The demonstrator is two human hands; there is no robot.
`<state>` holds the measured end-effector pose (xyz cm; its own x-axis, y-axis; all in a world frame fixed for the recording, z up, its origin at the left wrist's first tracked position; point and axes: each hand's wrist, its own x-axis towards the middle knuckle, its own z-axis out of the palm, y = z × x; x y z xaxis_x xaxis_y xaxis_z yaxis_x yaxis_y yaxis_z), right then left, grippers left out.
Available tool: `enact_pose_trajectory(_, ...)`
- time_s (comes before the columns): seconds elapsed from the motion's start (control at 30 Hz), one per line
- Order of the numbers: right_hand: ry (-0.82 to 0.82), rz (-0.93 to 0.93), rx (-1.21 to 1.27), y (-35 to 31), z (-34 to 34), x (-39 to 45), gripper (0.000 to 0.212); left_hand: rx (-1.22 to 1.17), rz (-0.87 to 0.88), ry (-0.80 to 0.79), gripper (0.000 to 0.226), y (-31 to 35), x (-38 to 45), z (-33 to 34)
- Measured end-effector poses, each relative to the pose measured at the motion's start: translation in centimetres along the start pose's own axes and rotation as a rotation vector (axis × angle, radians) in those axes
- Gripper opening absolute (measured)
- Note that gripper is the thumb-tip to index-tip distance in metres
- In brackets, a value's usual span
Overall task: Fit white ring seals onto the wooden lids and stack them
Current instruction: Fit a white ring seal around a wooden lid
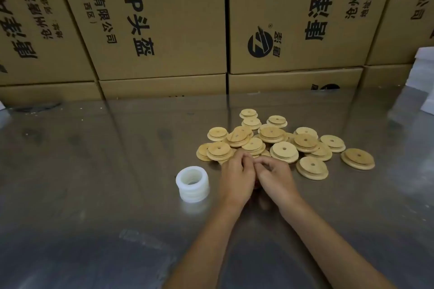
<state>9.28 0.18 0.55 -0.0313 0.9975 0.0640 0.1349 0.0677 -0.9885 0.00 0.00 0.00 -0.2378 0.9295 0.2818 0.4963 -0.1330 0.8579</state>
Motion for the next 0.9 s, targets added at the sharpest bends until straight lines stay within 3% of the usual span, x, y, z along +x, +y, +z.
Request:
enact_pose_trajectory(0.07, 0.095, -0.049, -0.041, 0.1, -0.3, 0.3, 0.028, 0.011, 0.035, 0.047, 0.017, 0.0, 0.0, -0.2)
enact_pose_trajectory(0.17, 0.246, -0.371, -0.438, 0.9, -0.8, 0.6, 0.023, 0.061, 0.115, 0.093, 0.017, -0.6, 0.2, -0.3)
enact_pose_trajectory(0.23, 0.270, -0.499, -0.661, 1.5, -1.2, 1.3, 0.036, 0.152, 0.165, 0.111, 0.020, -0.7, 0.4, -0.1)
enact_pose_trajectory(0.4, 0.051, -0.363, -0.998, 2.5, -1.2, 2.2, 0.059, 0.300, 0.213, 0.126, 0.031, -0.7, 0.4, -0.1)
enact_pose_trajectory(0.63, 0.114, -0.341, -0.930, 2.3, -1.5, 2.0, 0.040, 0.390, 0.276, 0.000, 0.047, -0.6, 0.2, 0.0)
enact_pose_trajectory(0.9, 0.150, -0.379, -0.695, 1.9, -1.4, 1.4, 0.016, 0.281, 0.248, 0.005, 0.025, -0.4, -0.1, -0.2)
